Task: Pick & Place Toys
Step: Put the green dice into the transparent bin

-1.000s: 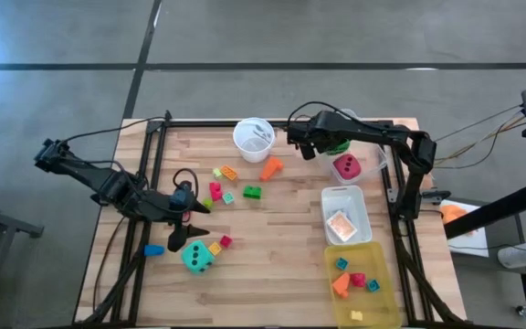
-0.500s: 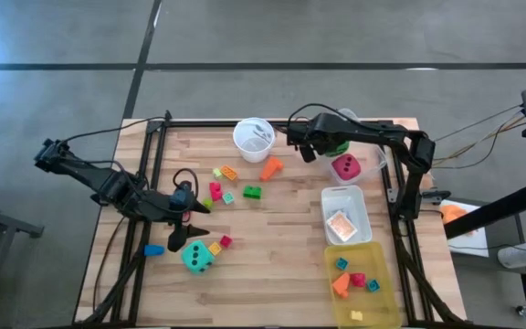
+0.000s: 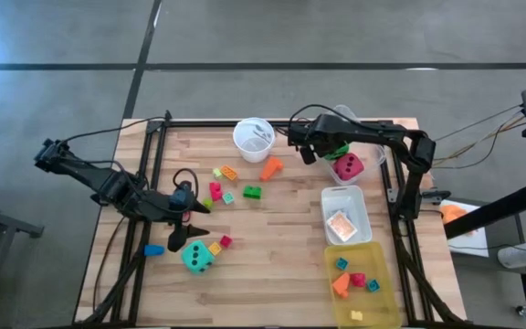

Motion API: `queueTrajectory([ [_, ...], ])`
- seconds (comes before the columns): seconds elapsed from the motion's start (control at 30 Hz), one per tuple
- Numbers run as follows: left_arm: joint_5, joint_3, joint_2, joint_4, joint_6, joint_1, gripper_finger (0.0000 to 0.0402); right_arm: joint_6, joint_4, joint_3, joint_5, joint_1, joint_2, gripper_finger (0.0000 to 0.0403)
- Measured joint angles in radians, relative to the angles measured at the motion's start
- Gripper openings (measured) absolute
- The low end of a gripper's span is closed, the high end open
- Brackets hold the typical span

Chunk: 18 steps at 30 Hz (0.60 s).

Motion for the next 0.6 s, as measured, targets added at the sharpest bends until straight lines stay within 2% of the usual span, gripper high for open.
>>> queueTrajectory([
  [0.37,0.0,0.0,0.0,-0.002,0.0,0.0,0.0314,-0.007,0.004,-0.001,-0.002,-0.001,0.0,0.0118],
  [0.6,0.0,0.0,0.0,-0.002,0.0,0.0,0.0314,-0.005,0.004,-0.001,0.002,0.0,0.0,0.0174],
])
